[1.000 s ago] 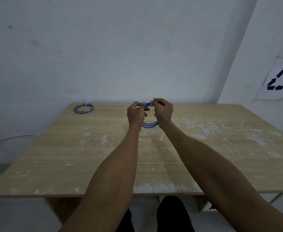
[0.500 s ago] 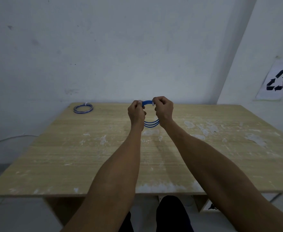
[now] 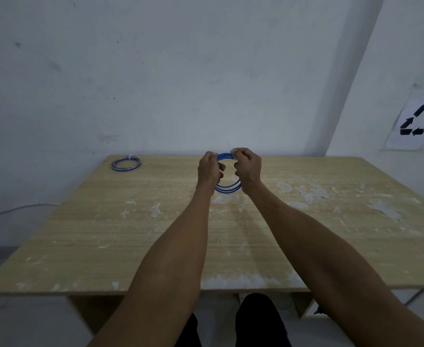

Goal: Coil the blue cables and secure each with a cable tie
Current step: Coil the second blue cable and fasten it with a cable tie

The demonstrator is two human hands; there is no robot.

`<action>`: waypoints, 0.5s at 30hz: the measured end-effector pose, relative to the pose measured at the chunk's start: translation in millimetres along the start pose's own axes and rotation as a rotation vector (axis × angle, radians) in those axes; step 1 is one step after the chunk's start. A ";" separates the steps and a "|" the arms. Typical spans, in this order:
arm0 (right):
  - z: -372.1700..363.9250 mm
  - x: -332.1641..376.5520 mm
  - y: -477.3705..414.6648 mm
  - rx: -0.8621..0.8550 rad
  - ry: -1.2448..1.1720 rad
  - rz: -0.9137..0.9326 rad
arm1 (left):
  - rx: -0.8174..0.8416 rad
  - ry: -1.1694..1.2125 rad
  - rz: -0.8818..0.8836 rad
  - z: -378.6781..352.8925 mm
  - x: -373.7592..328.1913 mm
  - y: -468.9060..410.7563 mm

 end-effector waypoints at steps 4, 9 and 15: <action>-5.4 6.1 0.1 0.014 0.001 -0.051 | -0.026 -0.021 -0.094 0.9 4.2 2.6; -8.7 9.1 3.1 0.101 0.014 -0.223 | 0.017 -0.042 -0.019 3.4 7.9 0.5; -13.8 11.8 4.9 0.190 -0.007 -0.283 | -0.058 0.188 0.056 6.9 11.6 1.2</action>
Point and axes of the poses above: each hand's wrist, its own y-axis away from the middle knuckle, its own z-axis out of the back of the hand, x = y × z, the point moved 2 cm from there along -y, towards the middle knuckle, and after that the axes turned 14 degrees about -y, right-handed, at the moved point
